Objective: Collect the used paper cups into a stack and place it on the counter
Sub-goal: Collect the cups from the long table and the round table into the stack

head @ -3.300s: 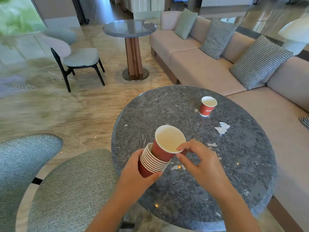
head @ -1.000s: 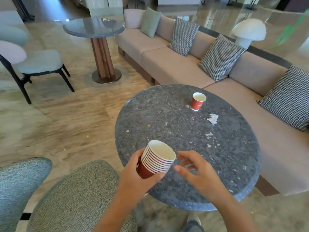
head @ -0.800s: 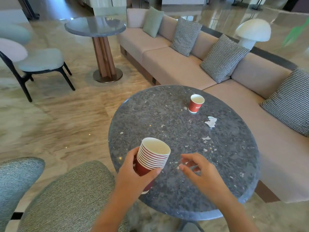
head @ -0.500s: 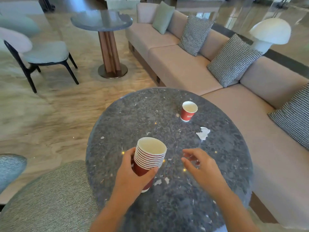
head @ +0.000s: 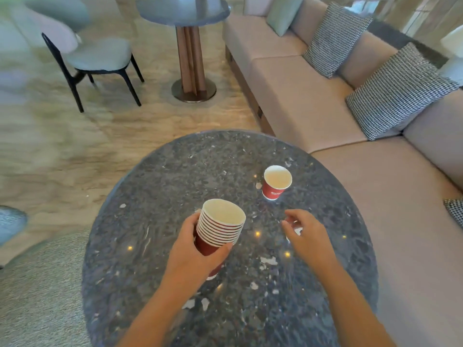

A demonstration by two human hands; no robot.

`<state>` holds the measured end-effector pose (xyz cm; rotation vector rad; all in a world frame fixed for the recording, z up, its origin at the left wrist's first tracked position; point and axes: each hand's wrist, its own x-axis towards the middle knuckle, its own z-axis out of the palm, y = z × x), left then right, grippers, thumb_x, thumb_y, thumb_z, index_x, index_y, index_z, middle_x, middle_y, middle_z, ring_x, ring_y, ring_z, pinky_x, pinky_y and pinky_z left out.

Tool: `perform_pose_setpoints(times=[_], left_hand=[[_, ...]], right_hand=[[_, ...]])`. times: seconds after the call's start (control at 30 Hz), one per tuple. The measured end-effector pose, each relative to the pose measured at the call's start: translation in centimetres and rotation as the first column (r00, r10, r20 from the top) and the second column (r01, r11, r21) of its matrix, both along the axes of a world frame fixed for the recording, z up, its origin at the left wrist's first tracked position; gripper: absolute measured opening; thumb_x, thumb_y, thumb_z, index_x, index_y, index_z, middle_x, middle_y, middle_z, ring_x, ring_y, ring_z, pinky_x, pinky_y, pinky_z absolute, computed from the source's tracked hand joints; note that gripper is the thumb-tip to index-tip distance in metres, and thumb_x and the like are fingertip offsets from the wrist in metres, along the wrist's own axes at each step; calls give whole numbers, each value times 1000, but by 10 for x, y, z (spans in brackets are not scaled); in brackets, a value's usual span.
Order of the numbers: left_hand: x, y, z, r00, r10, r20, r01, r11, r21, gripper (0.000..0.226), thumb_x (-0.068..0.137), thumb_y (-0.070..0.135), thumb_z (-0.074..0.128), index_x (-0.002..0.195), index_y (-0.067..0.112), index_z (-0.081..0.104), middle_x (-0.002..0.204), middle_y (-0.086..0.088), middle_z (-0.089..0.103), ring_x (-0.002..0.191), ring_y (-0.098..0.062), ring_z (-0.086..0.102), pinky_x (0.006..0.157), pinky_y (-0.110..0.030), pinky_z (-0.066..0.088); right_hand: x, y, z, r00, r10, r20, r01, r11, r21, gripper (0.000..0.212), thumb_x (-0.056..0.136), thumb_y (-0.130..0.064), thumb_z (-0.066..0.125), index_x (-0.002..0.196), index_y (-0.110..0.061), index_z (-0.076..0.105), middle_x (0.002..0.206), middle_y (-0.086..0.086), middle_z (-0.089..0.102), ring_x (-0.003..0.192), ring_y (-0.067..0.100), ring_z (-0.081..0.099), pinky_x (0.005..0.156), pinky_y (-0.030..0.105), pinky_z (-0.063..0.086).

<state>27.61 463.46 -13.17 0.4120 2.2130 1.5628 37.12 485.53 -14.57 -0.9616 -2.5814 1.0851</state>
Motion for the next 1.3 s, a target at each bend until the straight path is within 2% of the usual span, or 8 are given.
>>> perform_pose_setpoints(times=[0.1, 0.27, 0.37, 0.5, 0.77, 1.07, 1.2, 1.3], left_hand=[[-7, 12, -5, 1000, 31, 1, -31, 999, -21, 62, 61, 32, 83, 105, 51, 43, 105, 29, 55, 97, 16, 52, 69, -5, 44], [-15, 28, -14, 998, 54, 30, -53, 997, -52, 62, 61, 32, 83, 106, 50, 44, 107, 27, 56, 98, 14, 52, 71, -6, 45], [-19, 37, -17, 998, 57, 26, -56, 996, -64, 63, 62, 29, 83, 106, 52, 44, 102, 35, 56, 97, 17, 51, 68, 2, 40], [-24, 43, -19, 998, 64, 17, -62, 994, -87, 61, 61, 30, 83, 105, 52, 45, 100, 42, 53, 96, 18, 51, 68, 3, 39], [-29, 45, -22, 998, 63, 26, -59, 992, -109, 63, 63, 28, 84, 106, 51, 45, 104, 31, 57, 96, 15, 52, 70, 2, 40], [-12, 34, -13, 1000, 27, 2, -26, 993, -119, 62, 64, 28, 83, 104, 52, 42, 106, 26, 56, 95, 17, 52, 68, 0, 42], [2, 23, -11, 1000, 21, -2, -21, 991, -131, 63, 63, 31, 83, 105, 53, 41, 108, 25, 56, 96, 13, 53, 72, -9, 43], [14, 13, -10, 1000, 5, -20, -8, 990, -143, 61, 63, 31, 83, 102, 52, 41, 105, 26, 56, 94, 18, 51, 68, -4, 43]], right_hand=[[-17, 20, -10, 1000, 7, -4, -7, 1000, 7, 33, 87, -20, 57, 119, -15, 52, 97, -2, 58, 88, 11, 53, 78, 23, 38], [-40, 44, -22, 1000, 1, -14, -1, 999, 32, 44, 87, -25, 58, 128, -18, 44, 99, -3, 56, 91, 13, 54, 75, 27, 42], [-51, 53, -30, 1000, 18, -10, -17, 995, 96, 52, 87, -27, 58, 134, -16, 39, 107, 1, 56, 99, 18, 54, 78, 32, 46], [-63, 62, -38, 999, 30, 45, -36, 986, 161, 48, 87, -26, 58, 132, -16, 41, 113, 7, 57, 100, 22, 55, 78, 39, 49], [-68, 63, -48, 998, 36, 53, -45, 982, 182, 31, 87, -22, 58, 116, -10, 54, 102, 8, 56, 89, 21, 54, 65, 30, 44], [-38, 41, -45, 1000, 4, 3, -4, 992, 129, 19, 87, -17, 59, 104, -8, 57, 99, 7, 58, 88, 20, 55, 67, 28, 41], [-19, 21, -35, 996, 21, -86, -13, 995, 101, 18, 86, -18, 60, 102, -11, 58, 93, -2, 56, 82, 13, 54, 67, 24, 40], [-3, 5, -25, 987, 7, -160, 2, 998, 57, 16, 86, -19, 60, 102, -16, 58, 88, -12, 53, 81, 7, 53, 66, 16, 37]])
